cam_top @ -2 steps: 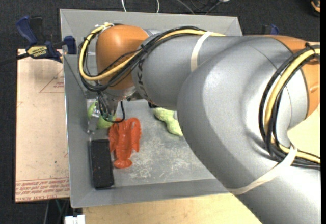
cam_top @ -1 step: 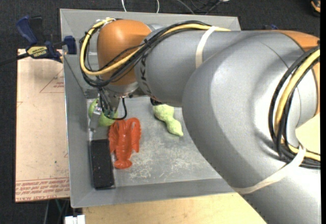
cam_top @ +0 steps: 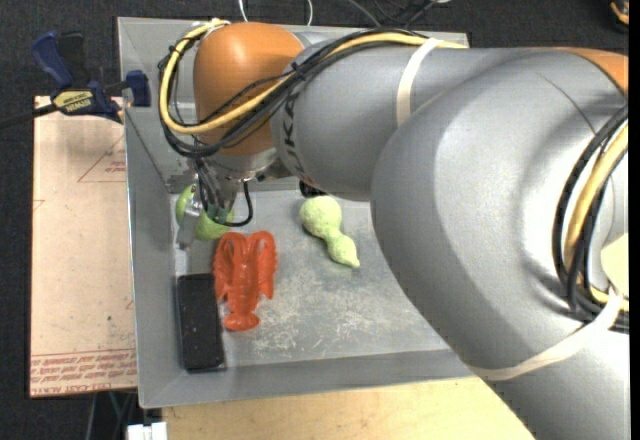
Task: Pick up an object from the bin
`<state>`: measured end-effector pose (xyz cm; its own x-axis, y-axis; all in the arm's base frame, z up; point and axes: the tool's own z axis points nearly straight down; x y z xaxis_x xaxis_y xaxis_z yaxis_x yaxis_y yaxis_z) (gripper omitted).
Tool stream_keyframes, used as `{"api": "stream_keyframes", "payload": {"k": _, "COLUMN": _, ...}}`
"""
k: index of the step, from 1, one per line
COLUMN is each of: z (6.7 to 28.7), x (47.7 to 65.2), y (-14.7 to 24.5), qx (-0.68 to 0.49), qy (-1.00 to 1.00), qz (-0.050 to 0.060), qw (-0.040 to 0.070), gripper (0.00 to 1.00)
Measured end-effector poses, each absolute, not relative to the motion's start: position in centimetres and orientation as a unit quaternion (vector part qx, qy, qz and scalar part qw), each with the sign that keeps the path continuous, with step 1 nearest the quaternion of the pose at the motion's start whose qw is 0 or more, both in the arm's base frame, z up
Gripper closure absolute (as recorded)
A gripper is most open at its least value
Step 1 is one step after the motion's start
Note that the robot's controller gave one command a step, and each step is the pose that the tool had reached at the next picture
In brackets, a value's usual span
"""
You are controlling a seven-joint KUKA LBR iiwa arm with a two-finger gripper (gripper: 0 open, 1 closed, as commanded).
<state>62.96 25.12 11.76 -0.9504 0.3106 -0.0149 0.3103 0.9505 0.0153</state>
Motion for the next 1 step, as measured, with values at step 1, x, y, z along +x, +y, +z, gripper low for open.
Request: {"api": "stream_keyframes", "payload": {"k": 1, "z": 13.8, "x": 63.05, "y": 25.15, "qx": 0.157, "qy": 0.988, "qz": 0.007, "qw": 0.01, "gripper": 1.0}}
